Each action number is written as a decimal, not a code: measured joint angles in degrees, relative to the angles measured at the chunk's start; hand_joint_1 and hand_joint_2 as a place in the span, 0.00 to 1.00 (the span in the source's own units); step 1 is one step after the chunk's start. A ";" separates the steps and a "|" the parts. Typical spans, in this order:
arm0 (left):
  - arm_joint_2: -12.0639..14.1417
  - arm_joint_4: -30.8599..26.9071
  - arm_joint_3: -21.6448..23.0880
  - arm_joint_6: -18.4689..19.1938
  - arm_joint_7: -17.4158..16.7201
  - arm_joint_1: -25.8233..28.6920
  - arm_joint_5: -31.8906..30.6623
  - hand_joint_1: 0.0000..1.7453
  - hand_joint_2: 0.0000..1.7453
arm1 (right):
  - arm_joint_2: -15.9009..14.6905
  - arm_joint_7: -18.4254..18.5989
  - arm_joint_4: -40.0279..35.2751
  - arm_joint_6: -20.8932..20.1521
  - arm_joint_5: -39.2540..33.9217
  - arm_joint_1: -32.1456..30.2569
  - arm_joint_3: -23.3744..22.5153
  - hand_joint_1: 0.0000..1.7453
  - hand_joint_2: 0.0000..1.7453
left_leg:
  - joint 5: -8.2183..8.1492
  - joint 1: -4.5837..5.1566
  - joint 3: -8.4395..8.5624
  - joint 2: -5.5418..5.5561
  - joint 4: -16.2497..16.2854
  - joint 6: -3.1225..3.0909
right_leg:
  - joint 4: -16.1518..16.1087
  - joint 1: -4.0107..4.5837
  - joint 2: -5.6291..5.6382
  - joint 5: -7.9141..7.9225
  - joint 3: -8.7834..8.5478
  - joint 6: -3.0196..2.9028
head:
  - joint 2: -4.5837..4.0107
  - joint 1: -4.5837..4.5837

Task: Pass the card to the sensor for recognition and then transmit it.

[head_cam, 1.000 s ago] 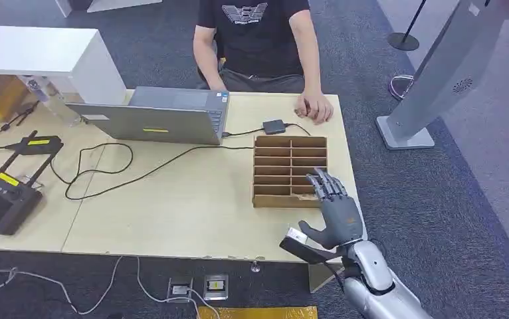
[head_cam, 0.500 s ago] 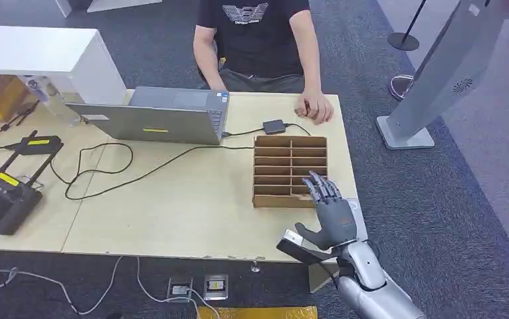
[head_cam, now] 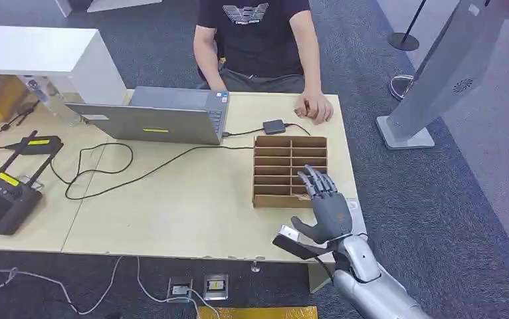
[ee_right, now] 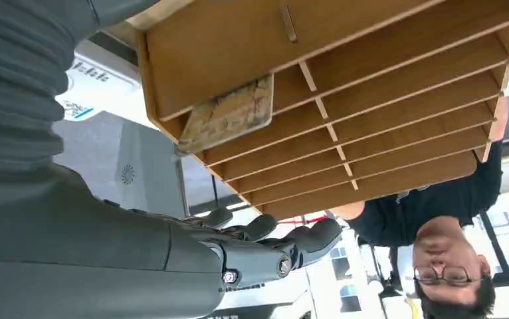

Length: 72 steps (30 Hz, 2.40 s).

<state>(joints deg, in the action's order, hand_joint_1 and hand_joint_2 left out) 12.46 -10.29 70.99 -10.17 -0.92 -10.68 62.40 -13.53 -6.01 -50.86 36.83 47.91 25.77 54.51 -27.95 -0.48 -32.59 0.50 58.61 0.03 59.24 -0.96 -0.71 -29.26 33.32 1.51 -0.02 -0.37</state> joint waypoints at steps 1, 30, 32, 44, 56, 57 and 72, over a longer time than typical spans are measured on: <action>-0.24 0.00 0.00 -0.87 0.00 0.02 0.09 0.00 0.00 | 0.00 0.24 0.09 0.00 0.00 0.22 0.07 0.00 1.00 | 0.00 0.00 0.00 0.00 0.00 0.00 | 0.00 0.00 0.00 0.00 0.00 0.00 | 0.00 0.00; -0.24 0.02 0.02 1.88 0.00 0.12 -0.57 0.00 0.00 | 0.55 2.67 4.79 -1.22 1.51 2.31 4.37 0.00 1.00 | 0.00 -0.01 -0.01 0.00 0.00 0.00 | 0.00 0.01 0.00 0.00 0.00 0.00 | 0.00 0.00; -0.24 0.02 0.02 2.06 0.00 0.12 -0.57 0.00 0.00 | 0.66 2.84 5.03 -1.18 1.68 2.36 4.53 0.00 1.00 | 0.00 -0.01 -0.01 0.00 0.00 0.00 | 0.01 0.01 0.00 0.00 0.00 0.00 | 0.00 -0.02; -0.33 0.02 0.02 0.81 0.00 0.11 -0.48 0.00 0.00 | 1.97 4.68 6.86 0.35 3.54 2.95 4.79 1.00 1.00 | 0.00 -0.01 0.00 0.00 0.00 0.00 | 0.00 0.01 0.00 0.00 0.00 -0.01 | 0.00 0.00; -0.96 0.02 0.02 -0.21 -0.35 0.15 -0.53 0.00 0.00 | 1.77 3.37 9.29 0.76 5.66 3.85 3.81 1.00 1.00 | 0.00 -0.01 0.01 -0.01 0.00 0.00 | 0.00 0.01 0.01 0.01 0.00 -0.01 | 0.00 0.00; -0.99 0.02 0.02 -0.21 -0.37 0.15 -0.53 0.00 0.00 | 1.70 3.28 9.49 0.77 5.68 4.09 3.70 1.00 1.00 | 0.00 -0.01 0.01 -0.01 0.00 0.00 | 0.00 0.01 0.01 0.01 0.00 -0.01 | 0.00 -0.02; -0.72 0.02 0.02 2.82 -1.27 0.14 -0.50 0.00 0.00 | 1.82 3.26 11.17 0.81 8.26 5.28 1.51 0.00 0.00 | 0.00 -0.01 0.01 -0.01 0.00 0.00 | 0.02 0.01 0.02 0.01 -0.01 -0.01 | 0.00 0.00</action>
<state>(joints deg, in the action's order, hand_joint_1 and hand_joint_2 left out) 11.74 -10.27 71.01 -7.34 -2.19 -10.54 61.90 -11.71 -2.76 -39.69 37.64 56.17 31.06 56.02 -27.95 -0.49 -32.59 0.49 58.61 0.03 59.25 -0.95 -0.69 -29.24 33.31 1.50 -0.02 -0.37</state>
